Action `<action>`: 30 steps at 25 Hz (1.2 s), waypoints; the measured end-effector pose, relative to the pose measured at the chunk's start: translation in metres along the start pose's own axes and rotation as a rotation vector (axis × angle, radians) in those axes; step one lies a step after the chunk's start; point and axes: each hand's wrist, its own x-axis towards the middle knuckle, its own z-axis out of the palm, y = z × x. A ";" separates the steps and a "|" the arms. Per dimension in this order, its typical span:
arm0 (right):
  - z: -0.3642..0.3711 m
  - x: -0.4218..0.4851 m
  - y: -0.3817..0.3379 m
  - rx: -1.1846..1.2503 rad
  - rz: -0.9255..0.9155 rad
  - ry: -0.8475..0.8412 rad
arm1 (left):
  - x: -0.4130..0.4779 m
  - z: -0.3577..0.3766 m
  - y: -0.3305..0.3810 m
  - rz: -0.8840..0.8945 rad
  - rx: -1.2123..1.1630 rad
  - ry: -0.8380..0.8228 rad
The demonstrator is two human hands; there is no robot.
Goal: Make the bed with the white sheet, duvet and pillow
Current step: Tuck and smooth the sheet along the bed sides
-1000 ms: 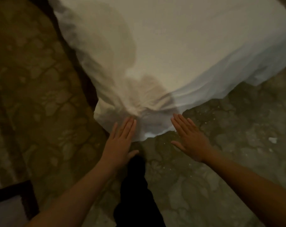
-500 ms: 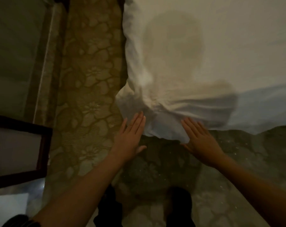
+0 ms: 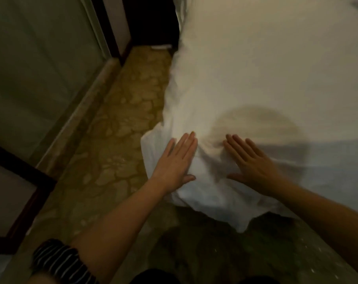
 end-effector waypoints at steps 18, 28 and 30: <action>0.021 0.047 0.017 -0.178 -0.218 0.269 | 0.032 0.049 -0.035 0.085 -0.055 0.213; 0.145 -0.037 -0.016 -0.276 -0.176 0.185 | 0.004 0.145 0.026 -0.140 0.127 0.312; 0.139 -0.043 -0.022 -0.261 -0.189 0.264 | -0.005 0.136 0.031 -0.042 0.226 0.366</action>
